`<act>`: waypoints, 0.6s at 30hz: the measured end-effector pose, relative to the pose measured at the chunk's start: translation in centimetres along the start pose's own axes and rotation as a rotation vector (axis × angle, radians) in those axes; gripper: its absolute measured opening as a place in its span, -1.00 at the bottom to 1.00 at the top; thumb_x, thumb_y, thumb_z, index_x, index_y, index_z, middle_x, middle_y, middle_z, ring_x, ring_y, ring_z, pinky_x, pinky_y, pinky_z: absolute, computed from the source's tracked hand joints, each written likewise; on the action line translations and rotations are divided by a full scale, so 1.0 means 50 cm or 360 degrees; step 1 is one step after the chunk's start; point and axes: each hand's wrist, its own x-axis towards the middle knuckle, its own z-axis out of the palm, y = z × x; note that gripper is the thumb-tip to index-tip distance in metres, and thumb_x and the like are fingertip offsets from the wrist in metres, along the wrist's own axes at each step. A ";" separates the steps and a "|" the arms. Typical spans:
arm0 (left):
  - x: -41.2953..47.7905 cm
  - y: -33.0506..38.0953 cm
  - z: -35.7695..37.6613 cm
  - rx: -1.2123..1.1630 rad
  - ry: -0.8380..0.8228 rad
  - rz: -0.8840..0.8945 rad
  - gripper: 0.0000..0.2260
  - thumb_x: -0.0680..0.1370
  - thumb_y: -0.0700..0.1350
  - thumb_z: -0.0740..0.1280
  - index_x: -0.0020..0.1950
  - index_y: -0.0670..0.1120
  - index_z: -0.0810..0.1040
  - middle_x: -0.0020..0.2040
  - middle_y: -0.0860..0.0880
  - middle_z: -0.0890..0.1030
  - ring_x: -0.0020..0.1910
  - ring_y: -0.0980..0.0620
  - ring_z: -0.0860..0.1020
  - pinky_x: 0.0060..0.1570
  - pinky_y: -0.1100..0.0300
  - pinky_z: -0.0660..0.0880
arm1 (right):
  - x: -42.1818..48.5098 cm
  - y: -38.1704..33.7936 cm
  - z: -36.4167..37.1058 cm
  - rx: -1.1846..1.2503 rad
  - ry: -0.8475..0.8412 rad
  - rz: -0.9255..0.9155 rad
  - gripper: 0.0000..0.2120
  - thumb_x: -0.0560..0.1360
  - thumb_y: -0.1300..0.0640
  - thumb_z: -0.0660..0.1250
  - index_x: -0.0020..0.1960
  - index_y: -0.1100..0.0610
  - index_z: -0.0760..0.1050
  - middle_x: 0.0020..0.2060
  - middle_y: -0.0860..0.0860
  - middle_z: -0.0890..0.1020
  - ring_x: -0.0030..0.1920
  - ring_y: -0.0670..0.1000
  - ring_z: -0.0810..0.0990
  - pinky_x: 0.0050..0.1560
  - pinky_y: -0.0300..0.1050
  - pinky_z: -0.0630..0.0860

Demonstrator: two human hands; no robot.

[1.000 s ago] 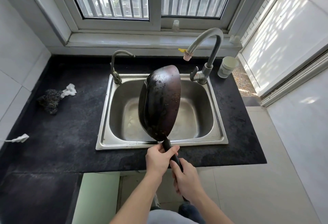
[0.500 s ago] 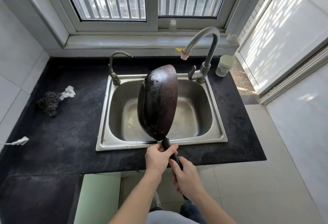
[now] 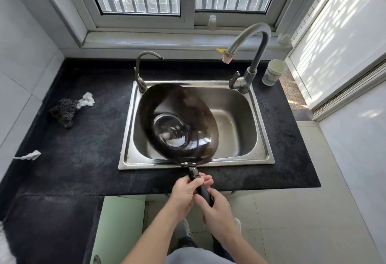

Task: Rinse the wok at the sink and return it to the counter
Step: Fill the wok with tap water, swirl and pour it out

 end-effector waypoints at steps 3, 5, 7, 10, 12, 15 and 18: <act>-0.003 -0.013 -0.017 -0.0149 -0.0056 -0.0047 -0.83 0.61 -0.36 0.21 0.17 -0.32 0.49 0.06 -0.22 0.66 -0.07 -0.03 0.72 -0.13 0.18 0.65 | -0.008 -0.002 0.009 -0.0072 -0.0086 -0.0047 -0.84 0.47 -0.02 0.40 -0.09 0.07 0.53 -0.39 0.03 0.62 -0.42 -0.01 0.55 -0.39 -0.04 0.51; -0.004 -0.016 -0.026 -0.0146 -0.0088 -0.0067 -0.84 0.60 -0.36 0.23 0.15 -0.29 0.51 0.03 -0.19 0.68 -0.06 -0.04 0.71 -0.11 0.19 0.63 | -0.016 -0.005 0.012 -0.0015 -0.0147 -0.0037 -0.85 0.53 0.04 0.38 -0.02 0.11 0.50 -0.41 0.07 0.64 -0.50 0.07 0.59 -0.50 -0.08 0.52; -0.004 -0.016 -0.031 -0.0129 -0.0107 -0.0084 -0.84 0.59 -0.35 0.26 0.15 -0.28 0.53 0.01 -0.16 0.70 -0.07 -0.02 0.71 -0.09 0.18 0.63 | -0.020 -0.005 0.013 0.0008 -0.0184 -0.0012 -0.86 0.55 0.04 0.36 0.01 0.10 0.49 -0.43 0.05 0.62 -0.55 0.08 0.56 -0.55 -0.13 0.47; -0.002 -0.010 -0.029 -0.0144 -0.0103 -0.0102 -0.83 0.60 -0.30 0.28 0.17 -0.27 0.54 0.00 -0.14 0.70 -0.11 -0.01 0.69 -0.04 0.14 0.62 | -0.012 0.009 0.026 -0.0025 -0.0148 0.0032 -0.88 0.54 0.01 0.37 0.02 0.02 0.51 -0.35 0.02 0.62 -0.46 -0.03 0.54 -0.44 -0.10 0.48; 0.004 -0.010 -0.024 -0.0149 -0.0037 -0.0116 -0.82 0.60 -0.23 0.31 0.16 -0.28 0.56 0.01 -0.14 0.71 -0.10 -0.03 0.69 0.00 0.07 0.61 | -0.006 0.015 0.036 -0.0100 -0.0087 0.0030 -0.89 0.52 0.02 0.37 0.03 -0.02 0.52 -0.27 0.02 0.65 -0.36 -0.03 0.58 -0.33 -0.03 0.55; 0.014 -0.010 -0.021 -0.0118 0.0102 -0.0125 -0.78 0.57 -0.17 0.38 0.12 -0.30 0.60 0.00 -0.16 0.71 -0.10 -0.06 0.70 -0.05 0.04 0.63 | -0.006 0.013 0.041 -0.0137 -0.0043 0.0008 -0.88 0.52 0.05 0.37 0.05 -0.01 0.53 -0.24 0.01 0.67 -0.29 -0.06 0.61 -0.26 -0.10 0.59; 0.016 -0.002 -0.028 -0.0109 0.0075 -0.0166 -0.73 0.56 -0.21 0.40 0.18 -0.36 0.58 0.03 -0.21 0.70 -0.10 -0.05 0.71 -0.17 0.15 0.64 | -0.012 0.008 0.041 -0.0100 -0.0068 0.0005 -0.89 0.54 -0.04 0.37 0.00 -0.04 0.52 -0.30 0.00 0.65 -0.38 -0.09 0.57 -0.35 -0.15 0.52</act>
